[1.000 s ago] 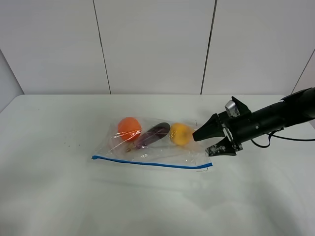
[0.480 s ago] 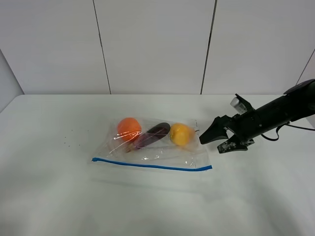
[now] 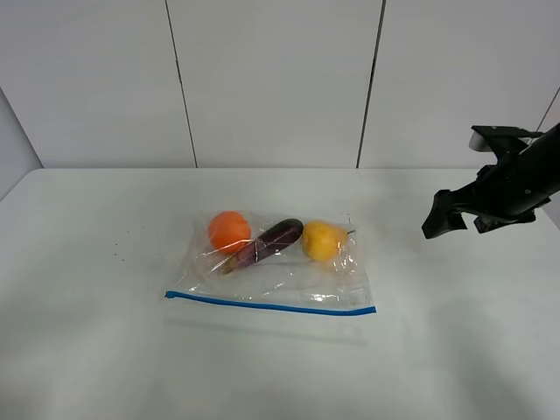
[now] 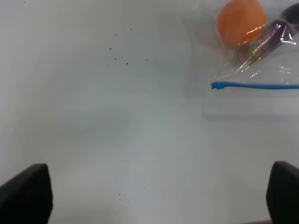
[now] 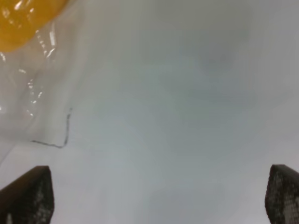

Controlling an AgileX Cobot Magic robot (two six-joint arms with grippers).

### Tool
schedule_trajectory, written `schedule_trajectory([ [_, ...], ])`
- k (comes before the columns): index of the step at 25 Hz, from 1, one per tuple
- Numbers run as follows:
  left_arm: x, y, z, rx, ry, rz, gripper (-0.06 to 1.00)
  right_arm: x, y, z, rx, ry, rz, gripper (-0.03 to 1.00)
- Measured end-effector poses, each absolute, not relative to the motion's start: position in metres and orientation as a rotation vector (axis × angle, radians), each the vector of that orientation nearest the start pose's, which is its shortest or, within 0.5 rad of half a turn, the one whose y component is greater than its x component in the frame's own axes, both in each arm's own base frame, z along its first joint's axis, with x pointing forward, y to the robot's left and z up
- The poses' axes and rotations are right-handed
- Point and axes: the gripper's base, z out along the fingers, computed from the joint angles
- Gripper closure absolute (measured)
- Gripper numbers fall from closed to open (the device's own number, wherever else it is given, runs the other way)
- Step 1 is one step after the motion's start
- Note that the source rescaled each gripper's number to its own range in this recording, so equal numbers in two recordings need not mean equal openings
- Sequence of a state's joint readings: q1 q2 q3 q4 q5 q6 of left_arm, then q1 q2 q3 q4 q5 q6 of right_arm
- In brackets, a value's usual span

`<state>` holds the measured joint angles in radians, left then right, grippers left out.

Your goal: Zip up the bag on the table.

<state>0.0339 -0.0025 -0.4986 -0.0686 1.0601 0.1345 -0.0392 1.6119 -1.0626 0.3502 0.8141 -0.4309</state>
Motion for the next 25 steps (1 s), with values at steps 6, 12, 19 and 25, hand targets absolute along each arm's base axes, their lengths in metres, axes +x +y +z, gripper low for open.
schedule_trajectory([
  [6,-0.005,-0.006,0.277,0.106,2.038,0.023,-0.05,0.293,0.005,0.266,-0.289,2.684,0.17,-0.03],
  [12,-0.005,-0.006,0.277,0.106,2.038,0.023,-0.05,0.253,-0.001,0.297,-0.276,2.588,0.04,-0.03],
  [19,-0.005,-0.006,0.277,0.106,2.038,0.023,-0.05,0.21,-0.005,0.309,-0.29,2.525,-0.078,-0.03],
  [25,-0.005,-0.006,0.277,0.106,2.038,0.023,-0.05,0.176,-0.006,0.304,-0.243,2.524,-0.087,-0.03],
])
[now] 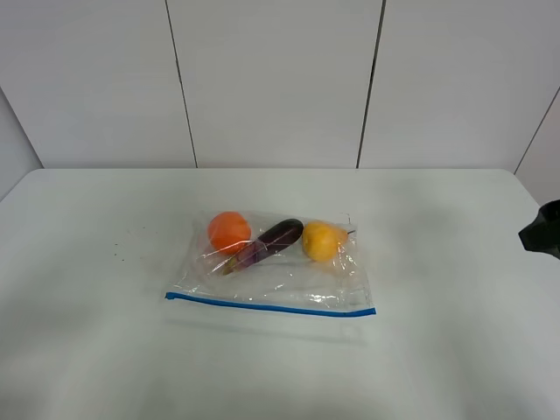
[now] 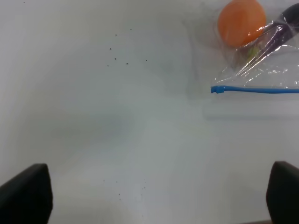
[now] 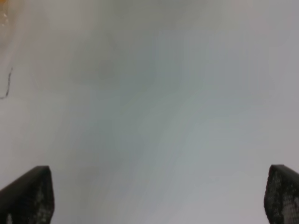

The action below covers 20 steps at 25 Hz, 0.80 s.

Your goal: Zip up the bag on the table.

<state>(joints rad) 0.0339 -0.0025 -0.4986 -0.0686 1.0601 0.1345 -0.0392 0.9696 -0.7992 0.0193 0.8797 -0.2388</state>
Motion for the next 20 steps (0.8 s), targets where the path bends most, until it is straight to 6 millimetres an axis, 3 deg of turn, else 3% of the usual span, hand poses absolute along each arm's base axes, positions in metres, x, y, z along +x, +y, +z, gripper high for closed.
schedule_trajectory([
  [14,-0.005,-0.006,0.277,0.106,2.038,0.023,-0.05,0.097,-0.002,0.293,-0.137,2.512,-0.047,-0.03],
  [20,-0.005,-0.006,0.277,0.106,2.038,0.023,-0.05,0.061,0.004,0.292,-0.124,2.366,0.013,-0.03],
])
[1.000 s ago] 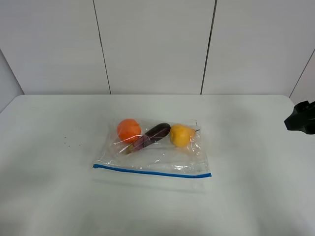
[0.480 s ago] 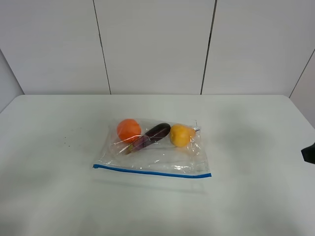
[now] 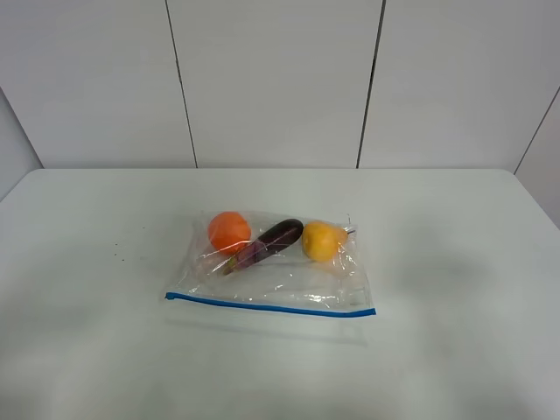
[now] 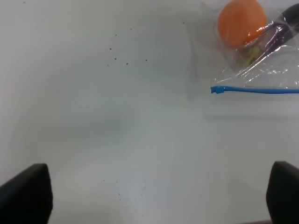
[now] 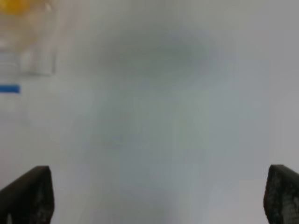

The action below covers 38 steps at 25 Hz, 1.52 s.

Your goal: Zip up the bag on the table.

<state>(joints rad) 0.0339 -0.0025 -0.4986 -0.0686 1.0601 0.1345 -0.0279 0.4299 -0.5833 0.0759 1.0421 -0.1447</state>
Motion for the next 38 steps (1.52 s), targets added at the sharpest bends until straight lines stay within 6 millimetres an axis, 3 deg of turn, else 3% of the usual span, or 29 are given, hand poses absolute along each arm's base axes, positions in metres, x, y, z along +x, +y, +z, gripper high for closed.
schedule_trajectory([
  [6,-0.005,-0.006,0.277,0.106,2.038,0.023,-0.05,0.027,0.005,0.296,-0.12,2.156,-0.007,-0.03],
  [13,-0.005,-0.006,0.277,0.106,2.038,0.023,-0.05,-0.003,0.006,0.284,-0.108,1.993,-0.015,-0.03],
  [38,-0.005,-0.006,0.277,0.105,2.038,0.023,-0.05,-0.004,0.002,0.281,0.027,1.998,0.009,-0.03],
])
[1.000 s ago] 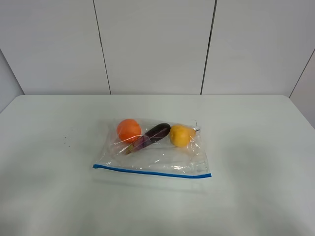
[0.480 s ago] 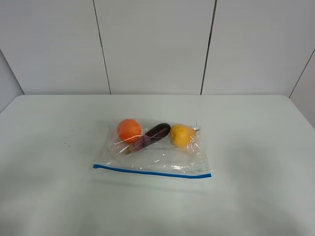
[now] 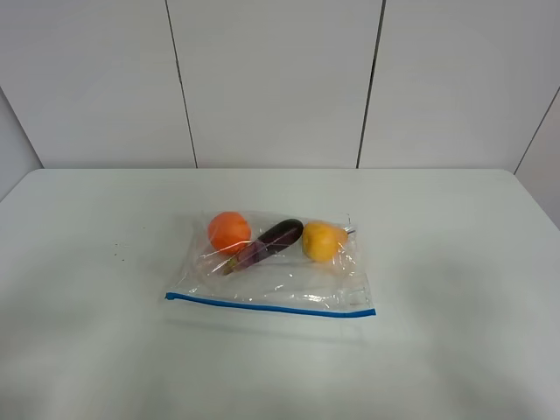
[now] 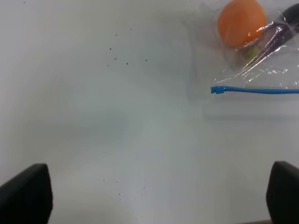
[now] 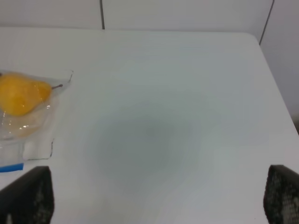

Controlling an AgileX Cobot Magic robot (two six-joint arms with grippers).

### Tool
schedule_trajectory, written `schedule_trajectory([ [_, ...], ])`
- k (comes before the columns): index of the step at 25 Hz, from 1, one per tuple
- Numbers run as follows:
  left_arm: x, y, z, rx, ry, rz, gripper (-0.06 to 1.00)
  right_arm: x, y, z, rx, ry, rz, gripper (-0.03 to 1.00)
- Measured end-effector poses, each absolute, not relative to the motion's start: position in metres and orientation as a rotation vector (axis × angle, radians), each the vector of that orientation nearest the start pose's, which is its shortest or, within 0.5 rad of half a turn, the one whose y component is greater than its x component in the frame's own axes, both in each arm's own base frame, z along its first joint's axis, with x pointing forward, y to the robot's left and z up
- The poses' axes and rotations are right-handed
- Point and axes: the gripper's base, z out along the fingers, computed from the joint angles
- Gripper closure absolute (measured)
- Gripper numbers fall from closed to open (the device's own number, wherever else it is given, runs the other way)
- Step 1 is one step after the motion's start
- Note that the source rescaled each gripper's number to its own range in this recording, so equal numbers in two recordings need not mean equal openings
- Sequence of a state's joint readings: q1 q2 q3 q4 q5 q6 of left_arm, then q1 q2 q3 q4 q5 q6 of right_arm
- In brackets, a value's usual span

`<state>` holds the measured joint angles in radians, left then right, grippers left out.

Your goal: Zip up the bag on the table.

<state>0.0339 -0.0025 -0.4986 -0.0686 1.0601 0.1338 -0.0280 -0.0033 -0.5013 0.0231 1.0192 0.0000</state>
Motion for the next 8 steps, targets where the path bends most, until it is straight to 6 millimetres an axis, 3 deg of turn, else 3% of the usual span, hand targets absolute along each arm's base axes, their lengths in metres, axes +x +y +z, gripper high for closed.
schedule_trajectory([
  [8,-0.005,-0.0056,0.2771,0.105,2.038,0.023,-0.05,-0.0039,0.0019,0.281,0.027,1.998,0.009,-0.03],
])
